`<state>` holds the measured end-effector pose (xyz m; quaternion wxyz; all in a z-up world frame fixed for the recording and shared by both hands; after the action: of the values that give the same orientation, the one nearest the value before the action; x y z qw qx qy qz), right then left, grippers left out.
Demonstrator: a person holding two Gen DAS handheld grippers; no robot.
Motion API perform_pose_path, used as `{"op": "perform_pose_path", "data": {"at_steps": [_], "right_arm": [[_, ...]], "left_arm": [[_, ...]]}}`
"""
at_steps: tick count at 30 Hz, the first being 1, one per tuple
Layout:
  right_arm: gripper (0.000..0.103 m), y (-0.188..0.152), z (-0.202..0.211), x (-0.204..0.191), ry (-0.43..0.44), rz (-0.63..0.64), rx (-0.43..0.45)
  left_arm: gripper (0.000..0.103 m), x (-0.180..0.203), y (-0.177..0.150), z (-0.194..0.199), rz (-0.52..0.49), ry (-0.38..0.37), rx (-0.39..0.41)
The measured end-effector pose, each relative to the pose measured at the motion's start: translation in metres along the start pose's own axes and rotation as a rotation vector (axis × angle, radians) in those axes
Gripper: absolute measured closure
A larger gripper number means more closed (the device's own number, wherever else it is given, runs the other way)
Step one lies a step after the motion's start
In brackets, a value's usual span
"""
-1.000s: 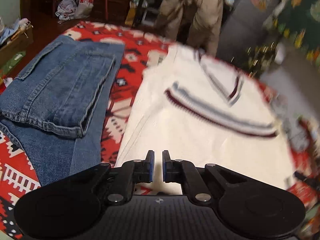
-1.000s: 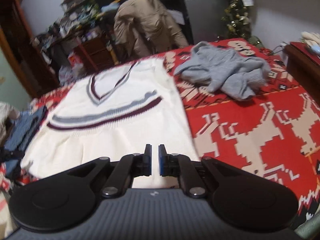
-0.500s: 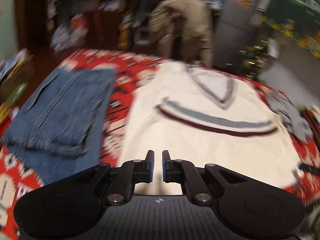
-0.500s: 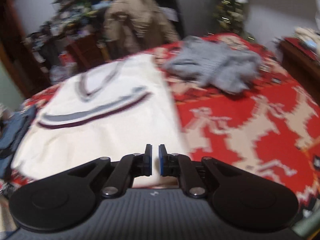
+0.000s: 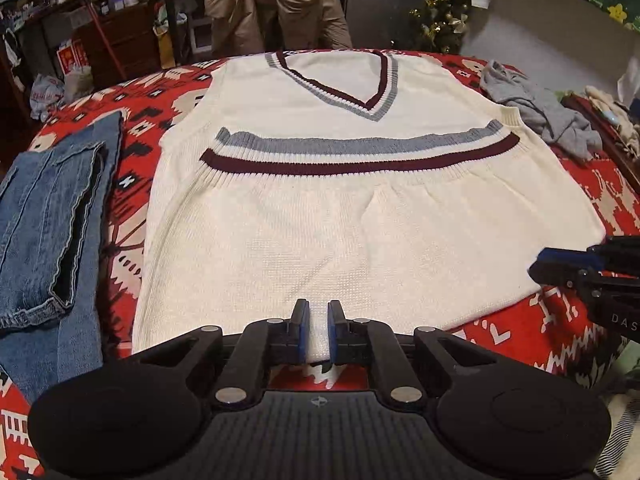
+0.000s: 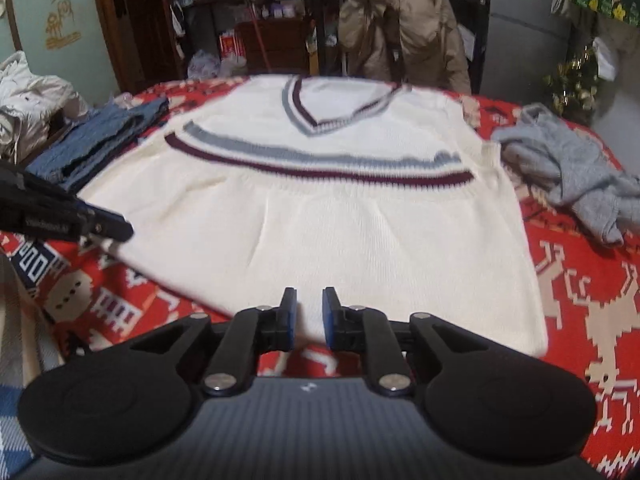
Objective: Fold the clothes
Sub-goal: 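Open both grippers and press the folded vest flat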
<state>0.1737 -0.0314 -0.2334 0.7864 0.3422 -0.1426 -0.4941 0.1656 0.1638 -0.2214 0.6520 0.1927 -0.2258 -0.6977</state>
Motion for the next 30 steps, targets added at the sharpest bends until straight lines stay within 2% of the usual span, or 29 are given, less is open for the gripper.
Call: {"op": "perform_pose_path", "data": {"at_steps": [3, 5, 8, 15, 18, 19, 23, 26, 28, 30], "right_arm": [[0.087, 0.005, 0.006, 0.009, -0.012, -0.035, 0.022], [0.085, 0.011, 0.011, 0.015, -0.018, -0.066, 0.051], [0.079, 0.018, 0.017, 0.025, -0.055, -0.096, 0.099], [0.076, 0.029, 0.023, 0.042, -0.073, -0.171, 0.161], [0.075, 0.033, 0.022, 0.051, -0.082, -0.19, 0.178], [0.075, 0.035, 0.02, 0.054, -0.089, -0.196, 0.18], [0.075, 0.043, 0.007, 0.07, -0.094, -0.244, 0.194], [0.075, 0.052, 0.0, 0.079, -0.091, -0.278, 0.215], [0.075, 0.057, -0.003, 0.083, -0.086, -0.296, 0.228], [0.075, 0.058, -0.006, 0.085, -0.077, -0.312, 0.228]], "left_arm": [[0.071, 0.001, 0.004, 0.008, -0.009, 0.009, 0.042], [0.07, 0.005, 0.011, 0.018, -0.017, 0.0, 0.099], [0.063, 0.007, 0.024, 0.024, -0.013, 0.013, 0.158], [0.061, -0.001, 0.054, -0.011, 0.085, 0.019, 0.209], [0.058, -0.009, 0.062, -0.032, 0.113, 0.042, 0.201], [0.058, -0.011, 0.061, -0.04, 0.119, 0.04, 0.188], [0.052, -0.008, 0.069, -0.047, 0.079, 0.056, 0.249], [0.034, -0.008, 0.075, -0.053, 0.064, 0.084, 0.311], [0.018, -0.007, 0.073, -0.058, 0.046, 0.089, 0.339], [0.003, -0.003, 0.07, -0.06, 0.02, 0.105, 0.334]]}}
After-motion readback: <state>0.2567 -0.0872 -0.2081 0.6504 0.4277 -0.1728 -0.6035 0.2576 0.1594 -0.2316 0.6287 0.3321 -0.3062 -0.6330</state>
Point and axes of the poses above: each gripper's, at about its wrist camera, not at the fingertips, and z roughly against the way its jaws point, x to its right, y to its top, the point moved 9 cm from there along -z, roughly the way its jaws point, and after that the axes turned 2 degrees about -z, right-handed, at the moved point
